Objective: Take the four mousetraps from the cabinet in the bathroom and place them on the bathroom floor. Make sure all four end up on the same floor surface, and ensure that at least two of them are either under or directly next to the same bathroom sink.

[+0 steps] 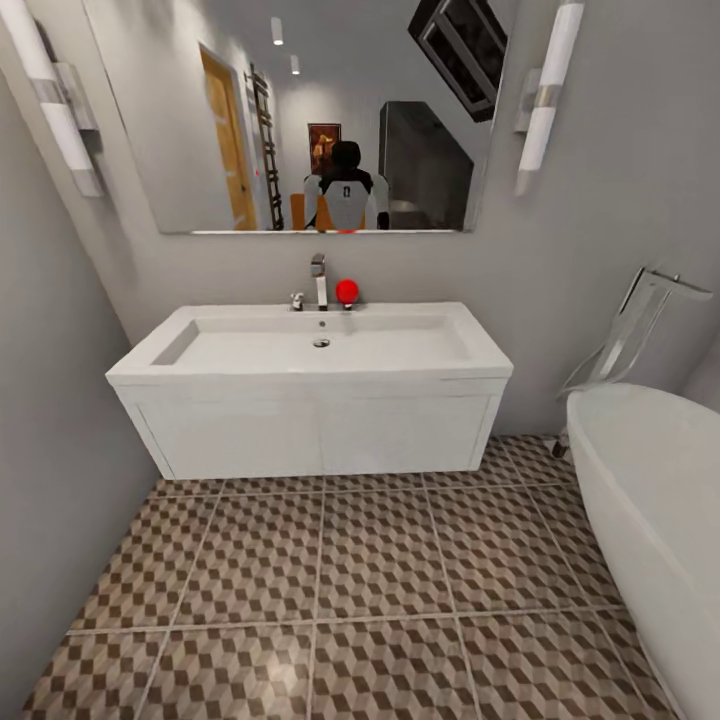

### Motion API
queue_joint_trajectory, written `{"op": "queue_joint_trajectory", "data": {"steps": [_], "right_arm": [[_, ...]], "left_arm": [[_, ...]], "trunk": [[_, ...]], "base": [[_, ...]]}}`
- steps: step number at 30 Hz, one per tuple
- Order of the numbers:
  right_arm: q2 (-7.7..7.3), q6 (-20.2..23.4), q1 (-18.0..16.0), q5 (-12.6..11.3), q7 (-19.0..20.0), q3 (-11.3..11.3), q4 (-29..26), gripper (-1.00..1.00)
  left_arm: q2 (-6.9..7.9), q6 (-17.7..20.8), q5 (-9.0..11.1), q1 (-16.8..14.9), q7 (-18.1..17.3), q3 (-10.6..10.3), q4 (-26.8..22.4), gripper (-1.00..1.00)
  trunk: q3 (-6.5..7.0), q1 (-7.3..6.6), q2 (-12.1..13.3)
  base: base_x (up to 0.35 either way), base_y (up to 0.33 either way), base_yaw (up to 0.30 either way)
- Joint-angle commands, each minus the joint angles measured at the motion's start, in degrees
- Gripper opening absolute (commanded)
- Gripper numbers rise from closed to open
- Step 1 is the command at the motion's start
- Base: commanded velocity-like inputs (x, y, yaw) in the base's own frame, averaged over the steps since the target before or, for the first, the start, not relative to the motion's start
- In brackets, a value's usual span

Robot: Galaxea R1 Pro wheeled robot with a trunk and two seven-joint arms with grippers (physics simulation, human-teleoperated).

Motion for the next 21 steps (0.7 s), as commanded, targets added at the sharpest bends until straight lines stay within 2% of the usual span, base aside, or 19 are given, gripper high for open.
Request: {"op": "queue_joint_trajectory", "data": {"steps": [1,5,6,7,12,18,21], "right_arm": [[-0.07,0.0,0.0,-0.06,0.26,-0.07,-0.03,-1.0],[0.16,-0.08,0.0,0.03,0.41,0.01,-0.14,-1.0],[1.8,-0.15,0.01,0.32,0.36,0.09,-0.16,-1.0],[1.92,-0.15,0.01,0.32,0.35,0.1,-0.16,-1.0],[2.06,-0.42,0.0,0.39,0.22,0.22,-0.23,-1.0],[1.78,-4.01,-0.01,0.41,0.01,0.16,-0.24,-1.0],[1.71,-4.32,-0.01,0.23,0.0,0.07,-0.28,-1.0]], "left_arm": [[0.0,0.05,-0.16,0.0,0.03,0.01,0.04,-1.0],[-0.1,0.05,-0.11,0.0,0.03,0.01,0.02,-1.0],[-0.17,0.05,-0.11,0.0,0.03,-0.03,-0.01,-1.0],[-0.17,0.05,-0.11,0.0,0.03,-0.04,-0.01,-1.0],[-0.18,0.05,-0.11,0.0,0.03,0.0,0.02,-1.0],[-0.18,-0.3,0.04,0.0,0.03,0.02,0.07,-1.0],[-0.18,-0.84,0.14,0.0,0.04,0.05,0.34,-1.0]], "trunk": [[0.0,0.0,0.0],[0.0,0.0,0.0],[0.0,0.0,0.0],[0.0,0.0,0.0],[0.0,0.0,0.0],[0.0,0.0,0.0],[0.0,0.0,0.0]], "base": [[0.338,0.0,0.0],[0.338,0.0,0.0],[0.338,0.0,0.0],[0.338,0.0,0.0],[0.338,0.0,0.0],[0.338,0.0,0.0],[0.338,0.0,0.0]]}}
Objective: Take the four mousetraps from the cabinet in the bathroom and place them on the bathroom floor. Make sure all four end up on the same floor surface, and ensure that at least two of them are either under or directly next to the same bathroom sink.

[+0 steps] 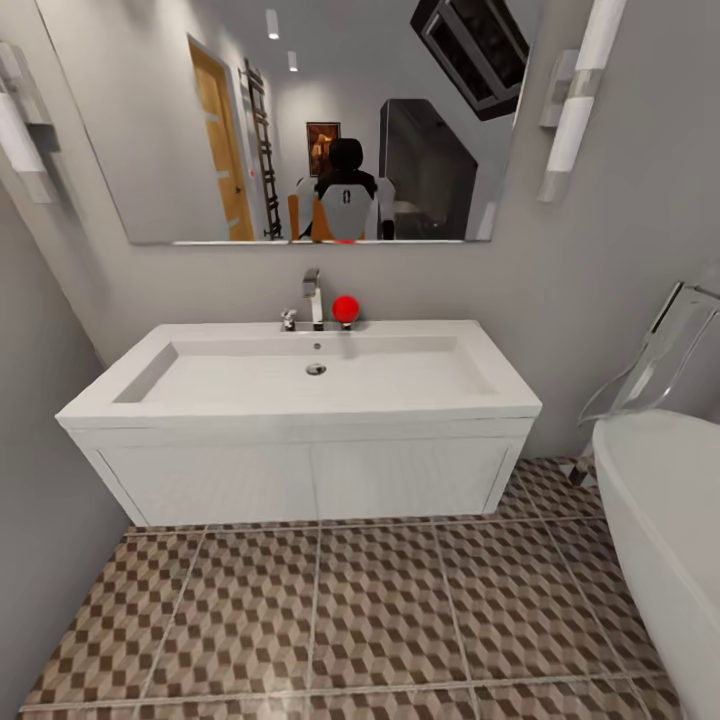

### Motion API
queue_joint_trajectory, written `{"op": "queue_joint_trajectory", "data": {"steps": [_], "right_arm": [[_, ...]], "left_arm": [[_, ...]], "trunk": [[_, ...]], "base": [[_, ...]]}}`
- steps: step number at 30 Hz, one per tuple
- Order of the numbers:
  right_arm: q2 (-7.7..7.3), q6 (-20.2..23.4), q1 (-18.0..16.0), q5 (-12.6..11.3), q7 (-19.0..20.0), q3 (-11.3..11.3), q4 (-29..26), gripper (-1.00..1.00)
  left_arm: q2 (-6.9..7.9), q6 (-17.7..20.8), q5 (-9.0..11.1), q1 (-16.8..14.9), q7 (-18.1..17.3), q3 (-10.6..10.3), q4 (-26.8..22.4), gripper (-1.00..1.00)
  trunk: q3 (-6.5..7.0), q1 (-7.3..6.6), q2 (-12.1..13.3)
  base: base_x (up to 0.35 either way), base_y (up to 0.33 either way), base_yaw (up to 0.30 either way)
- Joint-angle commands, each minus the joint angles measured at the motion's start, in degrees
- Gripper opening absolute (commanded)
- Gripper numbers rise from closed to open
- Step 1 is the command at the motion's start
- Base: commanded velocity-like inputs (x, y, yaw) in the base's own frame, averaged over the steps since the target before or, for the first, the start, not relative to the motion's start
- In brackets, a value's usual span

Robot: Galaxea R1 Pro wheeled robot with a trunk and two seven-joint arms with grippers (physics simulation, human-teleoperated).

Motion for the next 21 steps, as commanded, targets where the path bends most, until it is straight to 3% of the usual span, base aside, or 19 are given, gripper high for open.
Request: {"op": "queue_joint_trajectory", "data": {"steps": [1,17,21], "right_arm": [[0.03,-0.04,0.0,-0.11,0.1,-0.01,0.01,-1.0],[0.33,0.46,0.01,-0.01,0.09,0.2,0.13,-1.0],[0.5,0.71,0.0,-0.01,0.2,0.12,0.06,-1.0]], "left_arm": [[0.0,-0.08,-0.12,0.0,0.05,0.03,0.13,-1.0],[0.2,-0.3,-0.1,0.0,0.1,0.14,0.62,-1.0],[-0.34,-0.34,-0.11,0.0,0.18,0.17,0.36,-1.0]], "trunk": [[0.0,0.0,0.0],[0.0,0.0,0.0],[0.0,0.0,0.0]], "base": [[0.338,0.0,0.0],[0.337,0.0,0.0],[0.062,0.0,0.0]]}}
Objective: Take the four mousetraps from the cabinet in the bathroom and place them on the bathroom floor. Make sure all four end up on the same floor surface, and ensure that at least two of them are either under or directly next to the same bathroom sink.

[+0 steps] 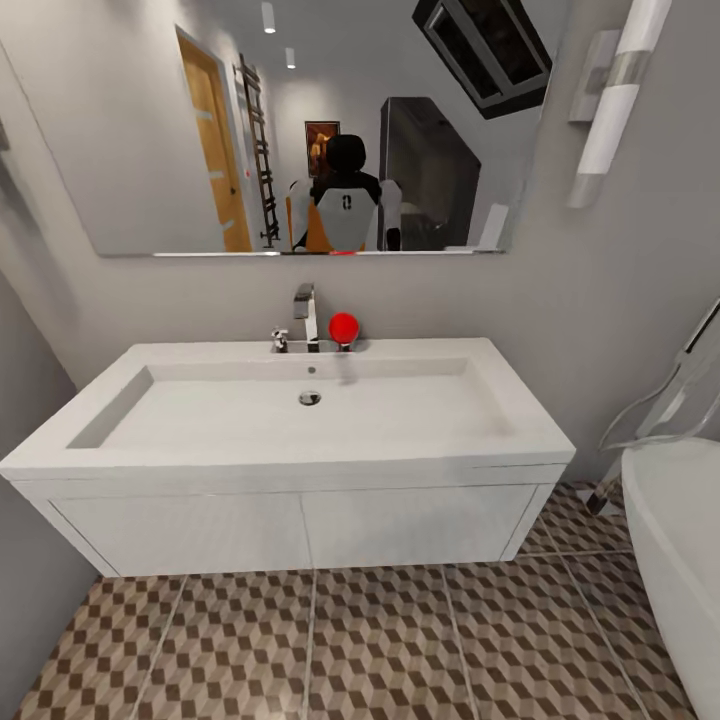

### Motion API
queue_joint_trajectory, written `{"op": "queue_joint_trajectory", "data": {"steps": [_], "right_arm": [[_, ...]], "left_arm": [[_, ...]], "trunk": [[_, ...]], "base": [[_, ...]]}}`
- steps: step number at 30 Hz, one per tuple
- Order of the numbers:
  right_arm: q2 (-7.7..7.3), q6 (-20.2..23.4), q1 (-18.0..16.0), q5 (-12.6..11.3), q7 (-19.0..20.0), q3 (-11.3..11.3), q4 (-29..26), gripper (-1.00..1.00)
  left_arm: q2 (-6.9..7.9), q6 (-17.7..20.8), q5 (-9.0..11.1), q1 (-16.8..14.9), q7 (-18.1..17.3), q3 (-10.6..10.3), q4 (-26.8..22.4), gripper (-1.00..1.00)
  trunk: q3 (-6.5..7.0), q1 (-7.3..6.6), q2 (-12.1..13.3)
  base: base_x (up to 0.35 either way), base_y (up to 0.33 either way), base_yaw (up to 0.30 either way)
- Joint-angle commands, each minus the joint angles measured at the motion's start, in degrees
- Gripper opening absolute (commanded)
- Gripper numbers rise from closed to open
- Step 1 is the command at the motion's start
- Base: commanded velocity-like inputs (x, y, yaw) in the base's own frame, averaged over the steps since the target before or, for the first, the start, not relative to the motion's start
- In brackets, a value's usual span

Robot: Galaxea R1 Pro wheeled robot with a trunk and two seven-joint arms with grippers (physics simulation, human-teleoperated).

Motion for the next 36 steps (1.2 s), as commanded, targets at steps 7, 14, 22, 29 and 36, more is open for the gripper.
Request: {"op": "queue_joint_trajectory", "data": {"steps": [7,14,22,29,36], "right_arm": [[7.02,33.72,-12.7,-0.16,-11.3,0.02,-4.4,-1.0],[11.55,41.7,-22.82,-0.66,-16.69,-0.23,-5.06,-1.0],[12.9,49.11,-30.64,-0.84,-17.29,-0.69,-5.1,-1.0],[13.32,49.14,-30.6,-0.61,-15.34,-0.69,-5.11,-1.0],[13.29,49.13,-30.51,-0.59,-14.72,-0.66,-5.16,-1.0]], "left_arm": [[-6.31,8.13,-0.32,-4.19,2.51,0.15,5.56,-1.0],[-6.9,19.79,-0.16,-14.65,3.14,0.23,7.44,-1.0],[-7.17,23.91,-0.14,-20.47,3.12,0.86,7.5,-1.0],[-7.31,23.6,-0.2,-20.57,2.94,1.14,6.94,-1.0],[-7.54,23.57,-0.29,-20.57,2.85,1.15,6.68,-1.0]], "trunk": [[0.0,0.0,0.0],[0.0,0.0,0.0],[0.0,0.0,0.0],[0.0,0.0,0.0],[0.0,0.0,0.0]], "base": [[0.0,0.0,0.0],[0.0,0.0,0.0],[0.0,0.0,0.0],[0.0,0.0,0.0],[0.0,0.0,0.0]]}}
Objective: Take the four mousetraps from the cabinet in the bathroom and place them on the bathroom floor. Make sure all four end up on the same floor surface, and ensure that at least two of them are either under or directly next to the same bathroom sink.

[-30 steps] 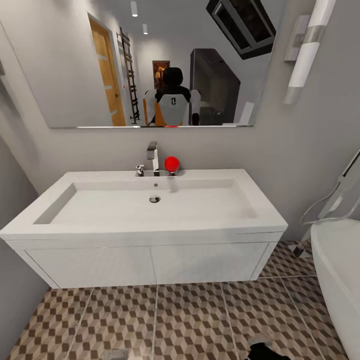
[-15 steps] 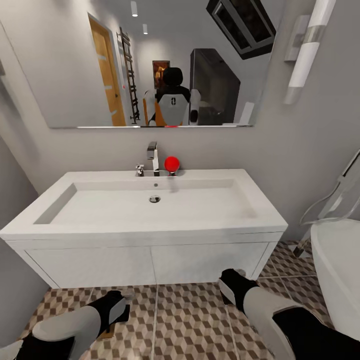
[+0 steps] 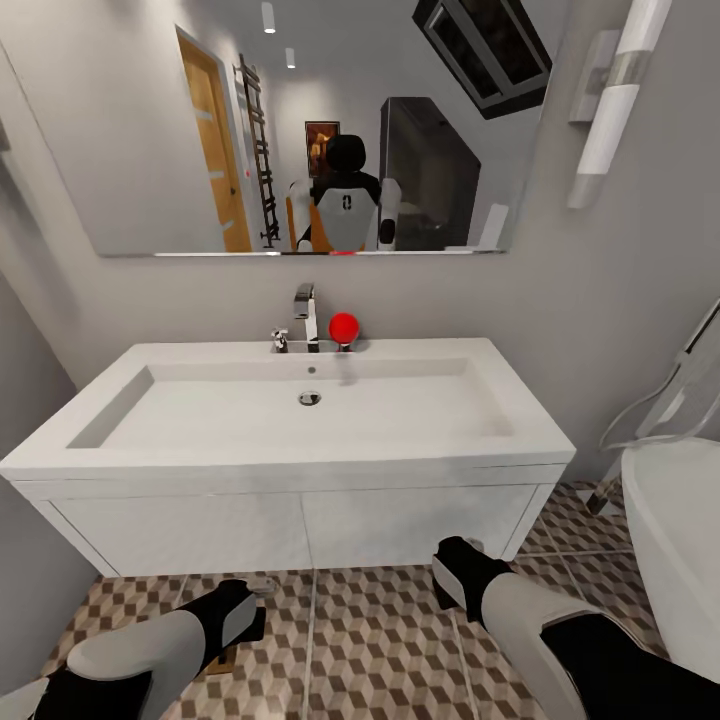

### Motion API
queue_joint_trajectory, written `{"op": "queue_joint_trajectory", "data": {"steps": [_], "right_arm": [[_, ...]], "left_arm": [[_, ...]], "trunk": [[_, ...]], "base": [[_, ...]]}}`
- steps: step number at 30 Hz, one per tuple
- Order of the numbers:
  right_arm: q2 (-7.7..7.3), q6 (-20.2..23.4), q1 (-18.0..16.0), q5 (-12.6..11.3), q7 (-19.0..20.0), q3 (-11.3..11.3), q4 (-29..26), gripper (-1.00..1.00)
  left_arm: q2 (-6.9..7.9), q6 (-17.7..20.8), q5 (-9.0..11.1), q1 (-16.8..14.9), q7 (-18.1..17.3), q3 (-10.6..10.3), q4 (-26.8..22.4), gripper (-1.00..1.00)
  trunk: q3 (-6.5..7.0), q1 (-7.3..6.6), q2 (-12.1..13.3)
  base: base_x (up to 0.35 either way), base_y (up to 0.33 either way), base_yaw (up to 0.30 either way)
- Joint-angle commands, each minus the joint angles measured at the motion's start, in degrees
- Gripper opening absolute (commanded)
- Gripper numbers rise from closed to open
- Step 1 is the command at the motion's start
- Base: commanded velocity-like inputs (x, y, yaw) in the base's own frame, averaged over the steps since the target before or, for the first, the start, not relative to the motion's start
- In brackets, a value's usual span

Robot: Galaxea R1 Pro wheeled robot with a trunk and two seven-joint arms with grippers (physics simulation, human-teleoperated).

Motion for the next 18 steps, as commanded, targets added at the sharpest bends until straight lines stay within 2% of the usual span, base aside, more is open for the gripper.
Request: {"op": "queue_joint_trajectory", "data": {"steps": [1,8,18], "right_arm": [[0.0,-0.03,-0.01,-0.04,0.06,0.01,-0.01,-1.0],[0.06,-0.14,0.18,-0.04,0.08,-0.05,-0.04,-1.0],[0.09,-0.62,0.48,-0.04,0.02,-0.03,-0.04,-1.0]], "left_arm": [[-0.14,0.08,-0.17,0.0,-0.01,-0.01,0.0,-1.0],[-1.55,0.19,-0.13,0.0,0.04,0.08,-0.02,-1.0],[-1.73,-0.19,-0.19,0.0,-0.02,0.01,-0.09,-1.0]], "trunk": [[0.0,0.0,0.0],[0.0,0.0,0.0],[-1.8,2.2,-4.01]], "base": [[0.0,0.0,0.0],[0.0,0.0,0.0],[0.0,0.0,0.0]]}}
